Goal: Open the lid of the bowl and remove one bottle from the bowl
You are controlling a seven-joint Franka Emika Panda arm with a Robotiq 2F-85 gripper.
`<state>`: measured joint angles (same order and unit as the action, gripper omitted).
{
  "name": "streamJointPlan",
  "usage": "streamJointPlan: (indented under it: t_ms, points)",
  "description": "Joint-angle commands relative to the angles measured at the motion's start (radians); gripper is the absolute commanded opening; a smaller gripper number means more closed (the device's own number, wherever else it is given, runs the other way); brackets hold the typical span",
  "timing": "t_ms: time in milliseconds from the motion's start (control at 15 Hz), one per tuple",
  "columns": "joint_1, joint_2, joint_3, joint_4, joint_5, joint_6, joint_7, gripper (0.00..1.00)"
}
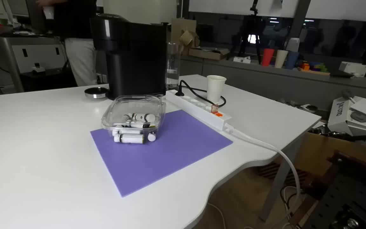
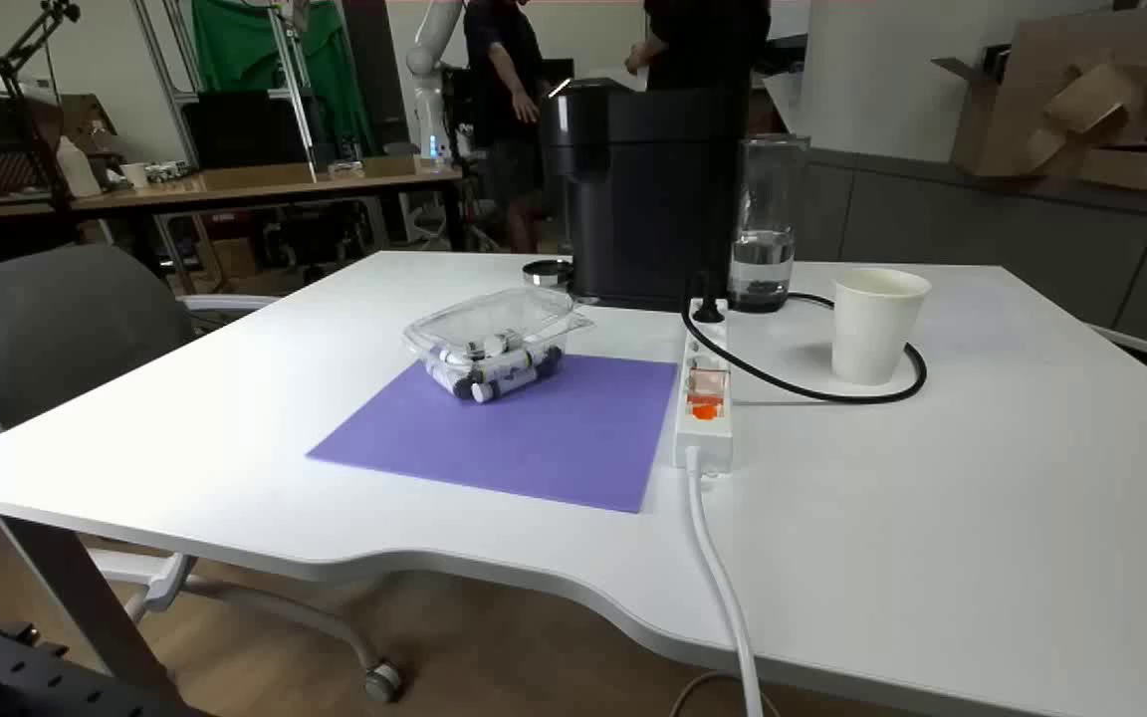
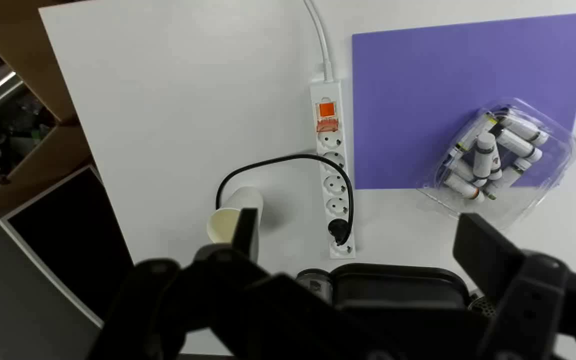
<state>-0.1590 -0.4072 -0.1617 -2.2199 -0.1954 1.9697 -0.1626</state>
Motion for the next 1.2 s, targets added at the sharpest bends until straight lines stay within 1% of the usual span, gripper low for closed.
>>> streamJointPlan:
  t_ms: [0, 733, 933, 1133]
  points:
    - [0.003, 0.001, -0.003, 0.002, -0.001, -0.001, 0.001, 1.0]
    - [0.003, 0.0, -0.003, 0.003, -0.001, 0.0, 0.001, 1.0]
    - [0.04, 0.068, -0.025, 0.02, 0.084, 0.017, -0.072, 1.0]
    - [0.09, 0.181, -0.042, 0.043, 0.216, 0.033, -0.216, 1.0]
